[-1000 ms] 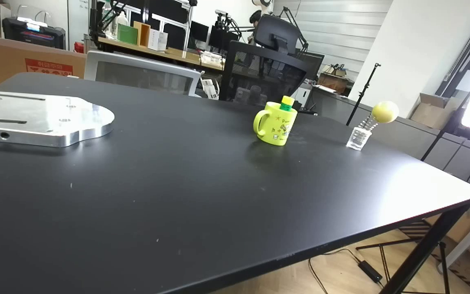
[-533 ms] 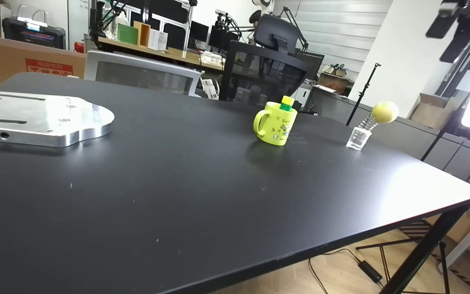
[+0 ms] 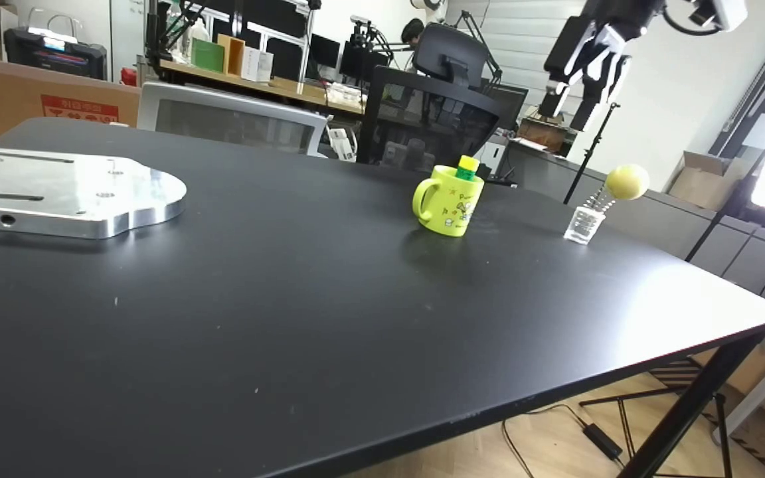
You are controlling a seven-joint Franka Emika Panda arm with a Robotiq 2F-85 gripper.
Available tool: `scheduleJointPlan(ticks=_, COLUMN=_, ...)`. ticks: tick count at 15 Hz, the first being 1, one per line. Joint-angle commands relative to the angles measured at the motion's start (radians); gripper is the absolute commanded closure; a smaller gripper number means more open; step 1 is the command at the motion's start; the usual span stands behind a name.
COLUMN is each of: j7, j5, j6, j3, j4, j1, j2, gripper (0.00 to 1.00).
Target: Take the stick of glue out of the mug and put it on the table
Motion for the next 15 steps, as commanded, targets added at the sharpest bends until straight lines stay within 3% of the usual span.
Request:
scheduleJointPlan(ticks=1, j7=0.127, j5=-0.118, j6=-0.025, j3=-0.021, j4=0.252, j1=0.024, j2=0.222, gripper=0.0)
scheduleJointPlan(ticks=8, j7=0.209, j5=-0.11, j6=-0.044, j3=-0.044, j4=0.488, j1=0.075, j2=0.451, gripper=0.0)
scheduleJointPlan(ticks=9, j7=0.218, j5=-0.114, j6=-0.034, j3=-0.049, j4=0.505, j1=0.085, j2=0.468, gripper=0.25)
scheduleJointPlan(ticks=11, j7=0.227, j5=-0.112, j6=-0.046, j3=-0.055, j4=0.539, j1=0.096, j2=0.494, gripper=0.32)
scheduleJointPlan(ticks=15, j7=0.254, j5=-0.102, j6=-0.103, j3=-0.068, j4=0.592, j1=0.103, j2=0.52, gripper=0.61)
